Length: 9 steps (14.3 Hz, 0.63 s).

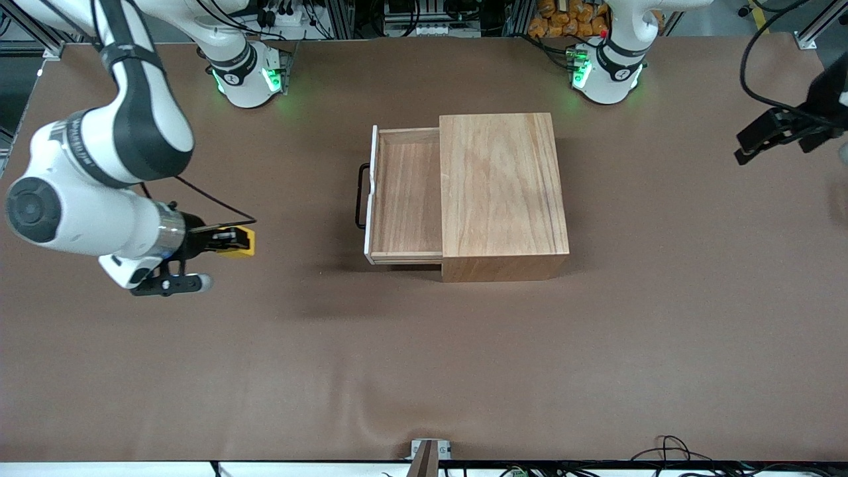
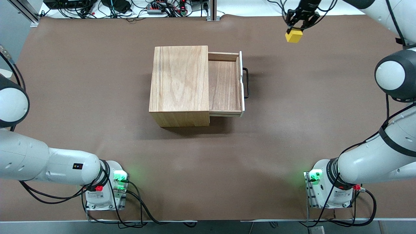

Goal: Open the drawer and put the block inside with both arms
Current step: 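Carry the yellow cube with the right gripper into the open drawer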

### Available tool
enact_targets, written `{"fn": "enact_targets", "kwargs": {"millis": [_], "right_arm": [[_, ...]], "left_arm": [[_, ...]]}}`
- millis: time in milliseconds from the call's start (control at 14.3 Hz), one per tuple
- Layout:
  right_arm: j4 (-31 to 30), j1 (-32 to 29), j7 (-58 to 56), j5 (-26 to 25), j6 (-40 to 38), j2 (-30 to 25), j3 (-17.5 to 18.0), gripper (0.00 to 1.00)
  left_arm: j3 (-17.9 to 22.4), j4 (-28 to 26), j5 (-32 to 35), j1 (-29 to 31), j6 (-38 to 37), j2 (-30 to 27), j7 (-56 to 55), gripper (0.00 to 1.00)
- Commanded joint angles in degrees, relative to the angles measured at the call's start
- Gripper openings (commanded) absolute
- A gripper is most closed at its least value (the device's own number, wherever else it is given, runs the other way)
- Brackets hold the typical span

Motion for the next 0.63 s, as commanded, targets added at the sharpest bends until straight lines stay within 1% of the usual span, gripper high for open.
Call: {"fn": "enact_targets", "kwargs": {"millis": [0,140,280,421,561], "right_arm": [[0.4,2.9,4.4,1.6,-0.9,-0.6,-0.2,0.0],[0.7,5.1,8.2,2.2,-0.4,-0.6,-0.3,0.0],[0.7,7.2,12.2,2.2,-0.6,-0.7,-0.3,0.0],[0.7,8.9,13.9,2.7,-0.8,-0.7,-0.2,0.0],[0.7,10.4,13.5,6.0,-0.3,-0.7,-0.1,0.0]], "left_arm": [[-0.5,-1.7,-0.2,1.0,1.1,-1.5,3.6,1.0],[-0.4,-1.7,-2.4,1.1,1.1,-1.5,3.6,1.0],[-0.4,-1.6,-4.8,2.8,1.2,-1.5,3.6,1.0],[-0.4,-1.6,-5.5,2.9,1.3,-1.3,3.6,1.0],[-0.4,-1.6,-5.5,2.8,1.8,-0.9,3.6,1.0]]}}
